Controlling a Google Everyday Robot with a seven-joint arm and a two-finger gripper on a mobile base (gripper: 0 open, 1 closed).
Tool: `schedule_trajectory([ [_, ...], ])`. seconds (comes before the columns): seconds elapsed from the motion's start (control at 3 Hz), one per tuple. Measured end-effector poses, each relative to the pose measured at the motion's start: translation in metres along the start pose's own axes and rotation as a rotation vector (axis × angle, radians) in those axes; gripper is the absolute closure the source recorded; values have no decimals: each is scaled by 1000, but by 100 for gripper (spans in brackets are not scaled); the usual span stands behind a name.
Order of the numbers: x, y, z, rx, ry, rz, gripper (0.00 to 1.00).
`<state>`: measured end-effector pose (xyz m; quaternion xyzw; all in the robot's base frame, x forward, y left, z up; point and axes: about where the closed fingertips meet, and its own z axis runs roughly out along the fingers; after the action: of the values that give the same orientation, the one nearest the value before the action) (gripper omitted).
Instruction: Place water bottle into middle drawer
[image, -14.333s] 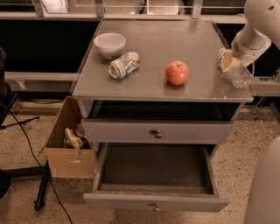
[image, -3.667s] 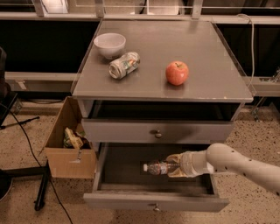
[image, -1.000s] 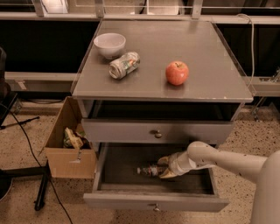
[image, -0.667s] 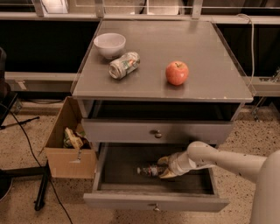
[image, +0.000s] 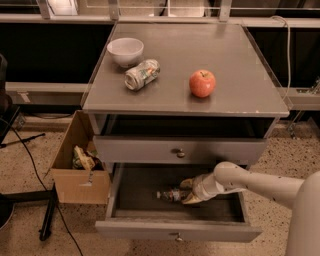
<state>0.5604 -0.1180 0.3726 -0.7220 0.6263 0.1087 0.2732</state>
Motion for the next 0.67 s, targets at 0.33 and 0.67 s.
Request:
schedule_trajectory([
  [0.33, 0, 0, 0, 0, 0, 0, 15],
  [0.67, 0, 0, 0, 0, 0, 0, 0],
])
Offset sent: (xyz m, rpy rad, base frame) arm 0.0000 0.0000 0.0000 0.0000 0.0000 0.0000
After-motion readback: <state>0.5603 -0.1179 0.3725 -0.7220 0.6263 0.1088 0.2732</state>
